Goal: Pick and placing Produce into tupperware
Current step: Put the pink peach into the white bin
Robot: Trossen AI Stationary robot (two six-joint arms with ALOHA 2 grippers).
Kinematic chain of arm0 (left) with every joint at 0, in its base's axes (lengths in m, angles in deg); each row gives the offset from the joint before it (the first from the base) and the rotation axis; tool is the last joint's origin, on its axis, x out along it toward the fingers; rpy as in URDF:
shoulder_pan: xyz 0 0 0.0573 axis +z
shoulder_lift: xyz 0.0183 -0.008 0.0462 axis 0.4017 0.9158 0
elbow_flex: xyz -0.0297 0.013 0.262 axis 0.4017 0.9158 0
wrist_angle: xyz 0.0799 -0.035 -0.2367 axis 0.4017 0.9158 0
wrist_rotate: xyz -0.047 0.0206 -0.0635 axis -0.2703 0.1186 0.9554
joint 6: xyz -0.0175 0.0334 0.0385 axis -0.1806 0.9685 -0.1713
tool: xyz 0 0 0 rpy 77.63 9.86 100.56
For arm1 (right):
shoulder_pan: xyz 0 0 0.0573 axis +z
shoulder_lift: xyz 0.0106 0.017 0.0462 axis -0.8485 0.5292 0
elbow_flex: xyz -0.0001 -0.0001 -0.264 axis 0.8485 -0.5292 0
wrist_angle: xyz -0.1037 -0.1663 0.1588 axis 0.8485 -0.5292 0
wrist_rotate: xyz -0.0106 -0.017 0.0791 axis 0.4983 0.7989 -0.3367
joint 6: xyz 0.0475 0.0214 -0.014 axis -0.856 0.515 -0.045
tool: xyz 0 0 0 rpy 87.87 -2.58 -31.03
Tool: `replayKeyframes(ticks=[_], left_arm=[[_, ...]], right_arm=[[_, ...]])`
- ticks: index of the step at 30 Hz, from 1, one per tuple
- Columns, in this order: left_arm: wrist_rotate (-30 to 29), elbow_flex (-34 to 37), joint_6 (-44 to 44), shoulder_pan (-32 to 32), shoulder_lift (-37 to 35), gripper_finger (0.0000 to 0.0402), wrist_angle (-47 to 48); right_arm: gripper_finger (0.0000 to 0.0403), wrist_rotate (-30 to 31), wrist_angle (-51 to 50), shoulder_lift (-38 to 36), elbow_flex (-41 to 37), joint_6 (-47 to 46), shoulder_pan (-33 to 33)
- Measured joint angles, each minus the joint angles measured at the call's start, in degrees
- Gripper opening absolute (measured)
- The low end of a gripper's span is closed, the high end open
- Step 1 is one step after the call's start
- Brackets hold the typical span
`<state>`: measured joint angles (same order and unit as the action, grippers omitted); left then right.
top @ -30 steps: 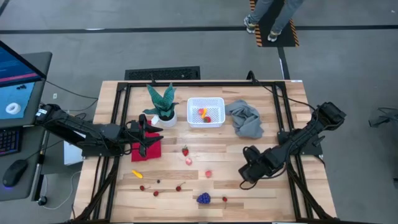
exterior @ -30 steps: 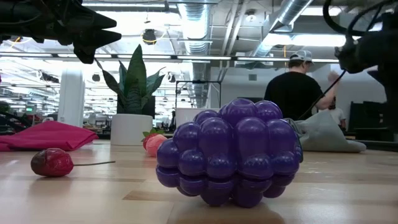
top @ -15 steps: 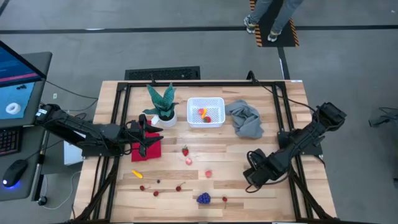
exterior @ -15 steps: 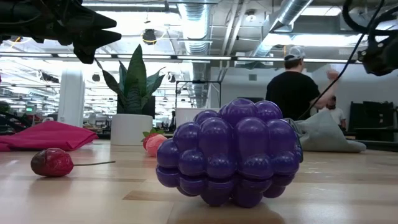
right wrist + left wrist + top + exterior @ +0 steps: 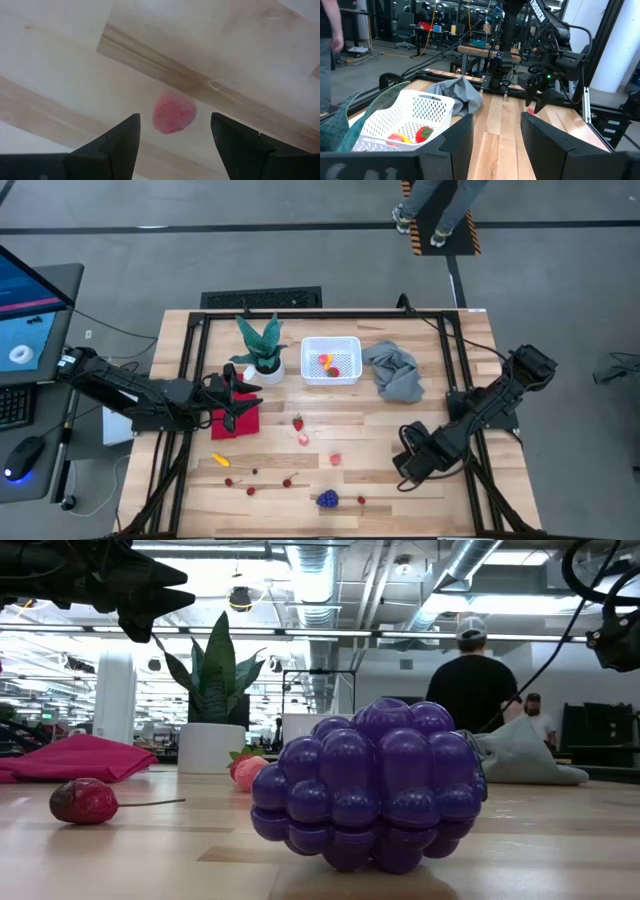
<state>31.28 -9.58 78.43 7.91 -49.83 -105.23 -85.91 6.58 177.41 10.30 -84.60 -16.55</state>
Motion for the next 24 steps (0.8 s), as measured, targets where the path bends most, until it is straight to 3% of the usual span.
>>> replayKeyframes(ticks=[14,24], left_arm=[[0.0,0.0,-0.1,0.0,0.0,0.0155,0.0],[0.0,0.0,-0.1,0.0,0.0,0.0155,-0.1]], right_arm=[[0.0228,0.1,0.3,0.2,0.0,0.1,0.0],[0.0224,-2.8,2.6,6.6,0.2,3.4,-0.8]])
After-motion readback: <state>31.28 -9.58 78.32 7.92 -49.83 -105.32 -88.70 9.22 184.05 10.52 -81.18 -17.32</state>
